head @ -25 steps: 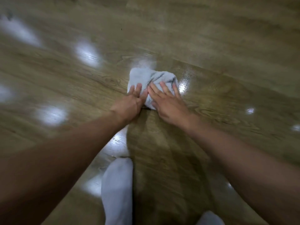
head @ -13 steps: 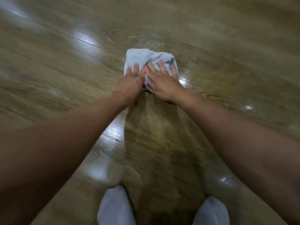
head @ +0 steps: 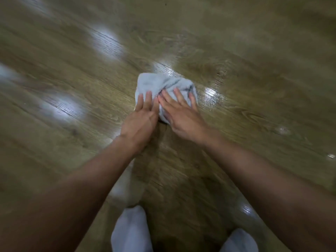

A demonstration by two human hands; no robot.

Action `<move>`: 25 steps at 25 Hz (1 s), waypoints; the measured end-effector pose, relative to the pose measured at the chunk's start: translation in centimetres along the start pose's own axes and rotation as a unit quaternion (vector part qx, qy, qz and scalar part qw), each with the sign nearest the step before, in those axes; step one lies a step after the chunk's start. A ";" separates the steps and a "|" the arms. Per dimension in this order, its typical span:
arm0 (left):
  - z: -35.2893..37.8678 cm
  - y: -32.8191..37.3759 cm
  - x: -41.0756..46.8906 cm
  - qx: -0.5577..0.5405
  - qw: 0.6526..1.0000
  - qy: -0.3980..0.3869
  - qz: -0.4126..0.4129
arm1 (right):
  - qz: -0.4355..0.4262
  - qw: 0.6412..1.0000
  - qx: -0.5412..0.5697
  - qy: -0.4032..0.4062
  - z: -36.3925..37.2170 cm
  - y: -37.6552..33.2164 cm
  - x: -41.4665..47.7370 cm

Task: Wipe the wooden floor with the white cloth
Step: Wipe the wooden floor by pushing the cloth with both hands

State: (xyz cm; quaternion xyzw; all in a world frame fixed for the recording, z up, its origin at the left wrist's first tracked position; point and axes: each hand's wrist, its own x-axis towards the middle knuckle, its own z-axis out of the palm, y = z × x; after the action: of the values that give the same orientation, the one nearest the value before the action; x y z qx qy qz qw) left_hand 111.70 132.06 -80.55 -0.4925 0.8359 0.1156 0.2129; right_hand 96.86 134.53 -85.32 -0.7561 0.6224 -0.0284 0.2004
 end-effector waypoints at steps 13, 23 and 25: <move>2.2 0.6 -9.7 -0.130 0.980 -0.111 -0.101 | -0.185 0.952 -0.144 -0.198 -2.9 -4.5 -4.4; 6.9 -4.7 -18.9 -0.313 0.895 -0.079 -0.308 | -0.297 0.900 -0.154 -0.278 0.2 -17.1 -3.1; 8.0 -5.4 -21.2 -0.353 0.857 -0.071 -0.370 | -0.323 0.885 -0.165 -0.292 1.6 -20.7 -3.5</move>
State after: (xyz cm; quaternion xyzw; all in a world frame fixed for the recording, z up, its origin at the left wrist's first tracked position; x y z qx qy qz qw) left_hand 127.34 149.10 -77.53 -0.7979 0.4782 0.3501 0.1103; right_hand 115.76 141.29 -79.08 -0.9114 0.2529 0.2339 0.2252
